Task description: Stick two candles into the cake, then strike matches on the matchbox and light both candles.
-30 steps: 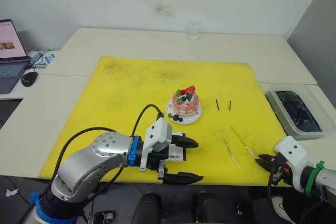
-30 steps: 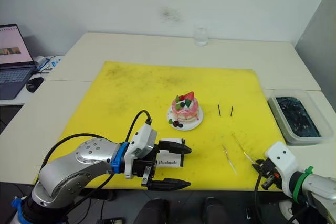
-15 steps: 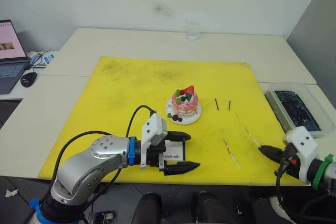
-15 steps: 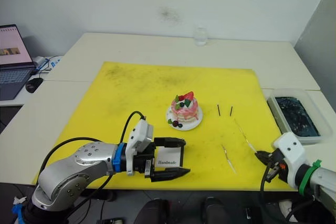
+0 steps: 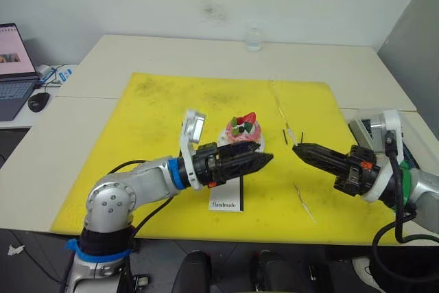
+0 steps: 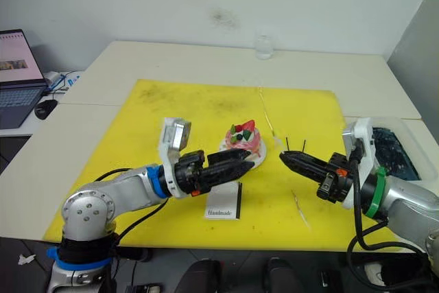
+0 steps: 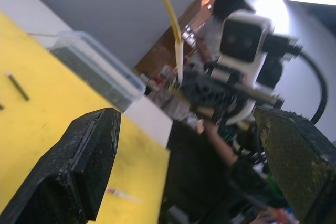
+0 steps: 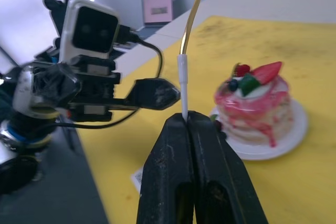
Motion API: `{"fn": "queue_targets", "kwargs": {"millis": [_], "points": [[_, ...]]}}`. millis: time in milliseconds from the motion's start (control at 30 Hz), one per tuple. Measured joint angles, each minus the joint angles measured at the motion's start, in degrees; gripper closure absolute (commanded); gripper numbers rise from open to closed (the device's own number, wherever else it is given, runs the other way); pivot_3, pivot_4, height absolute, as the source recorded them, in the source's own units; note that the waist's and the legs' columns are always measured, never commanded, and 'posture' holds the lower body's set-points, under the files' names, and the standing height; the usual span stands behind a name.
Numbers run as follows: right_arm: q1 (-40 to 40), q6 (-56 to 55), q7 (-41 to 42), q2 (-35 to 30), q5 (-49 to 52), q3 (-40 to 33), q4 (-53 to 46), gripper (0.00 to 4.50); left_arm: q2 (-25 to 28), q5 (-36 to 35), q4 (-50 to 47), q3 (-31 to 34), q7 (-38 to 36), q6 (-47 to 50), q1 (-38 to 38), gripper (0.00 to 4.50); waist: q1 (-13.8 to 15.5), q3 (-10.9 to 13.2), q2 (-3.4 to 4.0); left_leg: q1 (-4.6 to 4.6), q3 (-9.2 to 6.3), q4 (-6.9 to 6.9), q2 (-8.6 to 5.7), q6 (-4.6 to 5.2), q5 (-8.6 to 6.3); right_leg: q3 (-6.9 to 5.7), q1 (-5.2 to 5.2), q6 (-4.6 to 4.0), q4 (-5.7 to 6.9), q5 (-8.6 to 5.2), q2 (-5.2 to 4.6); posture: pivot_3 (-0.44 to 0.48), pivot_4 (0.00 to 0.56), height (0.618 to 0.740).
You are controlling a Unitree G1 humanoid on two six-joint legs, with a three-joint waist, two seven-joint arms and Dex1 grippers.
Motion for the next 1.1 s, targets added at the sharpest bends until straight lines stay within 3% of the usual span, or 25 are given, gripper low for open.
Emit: {"fn": "queue_targets", "kwargs": {"millis": [233,467,567,700,800,1000,1033,1100], "points": [[-1.5,-4.36,-6.11,-3.3,9.72,5.64,0.1,4.46,-1.0,-7.71,0.8,-0.26,2.89,-2.2,-0.78,0.0,0.0,0.0,0.0,0.01,0.0,0.0,-0.03,0.0,0.0,-0.01,0.0,0.0,0.03,0.0,0.05,0.0,0.15,0.74],[-1.42,-7.1,-7.42,-5.77,11.71,7.64,-0.1,4.46,-0.99,-8.13,0.8,-1.49,2.97,-2.62,-0.51,0.0,0.02,0.0,0.0,0.01,0.0,0.01,-0.03,0.0,0.0,-0.02,0.0,0.0,0.02,0.0,0.05,0.0,0.15,0.74],[-0.92,-7.96,-7.33,-6.28,11.73,7.94,-0.14,4.5,-1.16,-8.13,0.8,-2.29,2.97,-2.65,-0.48,0.59,0.03,0.0,0.0,0.01,0.0,0.01,-0.03,0.0,0.0,-0.02,0.0,-0.01,0.02,0.0,0.05,0.0,0.15,0.74],[0.63,-8.43,-6.82,-6.64,11.65,8.0,-0.19,4.5,-1.59,-7.82,0.81,-2.53,2.93,-3.48,-0.45,1.88,0.05,0.0,0.0,0.01,0.01,0.0,-0.03,0.0,0.0,0.0,0.0,-0.01,0.01,0.0,0.05,0.0,0.15,0.74],[0.96,-9.09,-6.5,-6.68,11.53,8.2,-0.31,4.5,-1.59,-7.5,0.82,-3.37,2.75,-3.59,-0.42,2.39,0.05,0.0,0.0,0.01,0.0,0.0,-0.03,0.0,0.0,-0.01,0.0,-0.01,0.01,0.0,0.05,0.0,0.15,0.74],[1.5,-9.74,-5.75,-6.76,11.47,9.02,-0.98,4.5,-1.17,-7.34,0.84,-3.6,2.04,-3.63,-0.03,4.26,0.05,0.0,0.0,0.01,0.0,0.0,-0.01,0.0,0.0,-0.02,-0.01,-0.01,-0.01,0.0,0.05,0.0,0.15,0.74],[1.49,-9.89,-5.61,-6.78,11.5,9.08,-1.32,4.5,-1.07,-7.14,1.11,-3.57,2.05,-3.73,0.01,4.47,0.05,0.0,0.0,0.01,0.0,0.0,-0.01,0.0,0.0,-0.01,-0.01,-0.01,-0.01,0.0,0.05,0.0,0.15,0.74],[1.49,-10.01,-5.67,-6.86,11.47,9.14,-1.39,4.5,-1.04,-7.03,1.45,-3.58,1.92,-3.73,0.02,4.47,0.05,0.0,0.0,0.01,0.0,0.0,-0.02,0.0,0.0,-0.01,-0.01,-0.01,-0.01,0.0,0.04,0.0,0.15,0.74]]}}
